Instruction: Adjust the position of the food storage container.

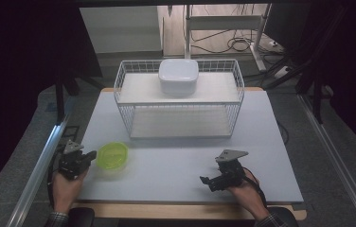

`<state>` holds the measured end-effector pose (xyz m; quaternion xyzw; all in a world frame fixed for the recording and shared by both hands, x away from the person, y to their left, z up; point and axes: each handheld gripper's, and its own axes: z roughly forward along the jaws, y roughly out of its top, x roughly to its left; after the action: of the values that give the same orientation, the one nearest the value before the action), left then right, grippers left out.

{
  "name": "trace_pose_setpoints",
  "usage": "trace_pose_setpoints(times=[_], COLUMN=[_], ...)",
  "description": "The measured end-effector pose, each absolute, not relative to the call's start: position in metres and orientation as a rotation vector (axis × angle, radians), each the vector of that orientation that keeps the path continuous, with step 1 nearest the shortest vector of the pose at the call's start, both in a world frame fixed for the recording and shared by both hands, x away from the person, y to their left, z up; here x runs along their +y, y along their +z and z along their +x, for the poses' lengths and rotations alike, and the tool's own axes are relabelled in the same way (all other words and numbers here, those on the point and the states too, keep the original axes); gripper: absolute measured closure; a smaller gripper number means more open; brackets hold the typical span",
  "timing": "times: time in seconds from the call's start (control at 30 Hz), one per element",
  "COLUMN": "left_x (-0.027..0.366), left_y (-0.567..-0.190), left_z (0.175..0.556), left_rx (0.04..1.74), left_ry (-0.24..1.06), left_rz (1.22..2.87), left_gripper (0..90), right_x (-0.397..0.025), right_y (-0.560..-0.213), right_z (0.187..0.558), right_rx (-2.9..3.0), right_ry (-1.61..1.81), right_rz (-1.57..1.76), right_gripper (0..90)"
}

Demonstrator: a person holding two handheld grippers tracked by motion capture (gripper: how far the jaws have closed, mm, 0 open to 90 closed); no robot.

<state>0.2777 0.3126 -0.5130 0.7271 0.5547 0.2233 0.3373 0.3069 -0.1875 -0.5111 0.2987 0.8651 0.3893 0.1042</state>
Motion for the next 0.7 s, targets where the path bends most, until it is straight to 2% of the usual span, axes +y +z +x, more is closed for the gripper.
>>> trace_pose_setpoints(times=[0.43,0.7], left_x=[0.286,0.283], left_y=[-0.517,-0.521], left_z=[0.282,0.285], left_rx=[1.39,1.394], left_ry=[0.495,0.459], left_rz=[1.946,1.957], left_gripper=[90.0,90.0], right_x=[-0.186,-0.185], right_y=[-0.513,-0.514], right_z=[0.307,0.307], right_rx=[2.567,2.573], right_ry=[1.12,1.115], right_rz=[0.875,0.874], right_gripper=[4.1,4.2])
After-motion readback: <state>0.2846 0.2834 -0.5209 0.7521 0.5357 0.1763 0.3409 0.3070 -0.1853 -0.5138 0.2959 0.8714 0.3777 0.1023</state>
